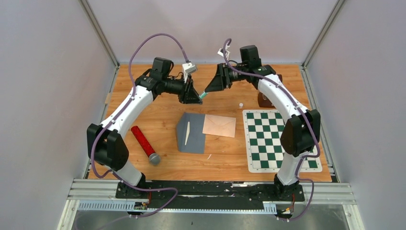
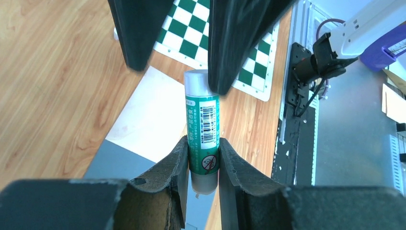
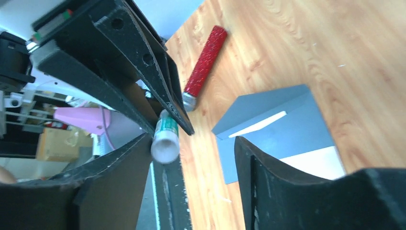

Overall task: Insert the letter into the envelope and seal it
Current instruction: Paint the envelope at the center of the board, then seal the envelope flap on the envelope.

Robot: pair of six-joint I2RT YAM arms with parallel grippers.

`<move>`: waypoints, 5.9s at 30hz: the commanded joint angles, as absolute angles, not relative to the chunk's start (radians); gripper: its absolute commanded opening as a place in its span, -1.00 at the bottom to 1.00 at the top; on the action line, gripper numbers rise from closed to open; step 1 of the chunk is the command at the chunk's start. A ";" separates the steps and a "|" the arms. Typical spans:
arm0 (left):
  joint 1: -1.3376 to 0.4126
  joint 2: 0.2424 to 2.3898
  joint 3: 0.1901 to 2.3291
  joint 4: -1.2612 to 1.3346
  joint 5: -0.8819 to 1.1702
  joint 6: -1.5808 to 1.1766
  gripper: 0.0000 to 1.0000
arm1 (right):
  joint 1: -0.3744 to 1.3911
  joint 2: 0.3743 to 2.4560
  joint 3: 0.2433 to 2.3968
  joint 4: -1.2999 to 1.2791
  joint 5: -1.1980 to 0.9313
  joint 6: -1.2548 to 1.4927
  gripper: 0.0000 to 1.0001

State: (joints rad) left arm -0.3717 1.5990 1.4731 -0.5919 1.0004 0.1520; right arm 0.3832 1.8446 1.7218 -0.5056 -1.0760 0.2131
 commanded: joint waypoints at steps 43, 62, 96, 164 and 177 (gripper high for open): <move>-0.373 1.598 1.491 -0.676 1.063 0.379 -1.00 | 0.440 1.893 1.878 -0.800 -1.157 -0.177 -0.59; -0.376 1.720 1.645 -0.861 1.134 0.477 -0.04 | 0.460 1.914 1.916 -0.800 -1.134 -0.184 -1.00; -0.003 1.361 0.961 -0.467 0.490 -0.332 -1.00 | 0.505 2.014 1.583 -0.604 -0.943 0.091 -1.00; -0.271 1.924 0.959 -0.166 0.828 -0.302 -1.00 | 0.507 2.213 1.695 -0.520 -0.800 0.403 -1.00; -0.232 1.953 0.958 -0.112 0.930 -0.434 -1.00 | 0.517 2.227 1.597 -0.511 -0.899 0.481 -1.00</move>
State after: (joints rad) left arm -0.2401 1.9232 0.9565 -0.1265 0.9440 -0.3782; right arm 0.5117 2.2322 1.6081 -0.5339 -0.8543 0.4347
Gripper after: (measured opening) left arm 0.295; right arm 0.009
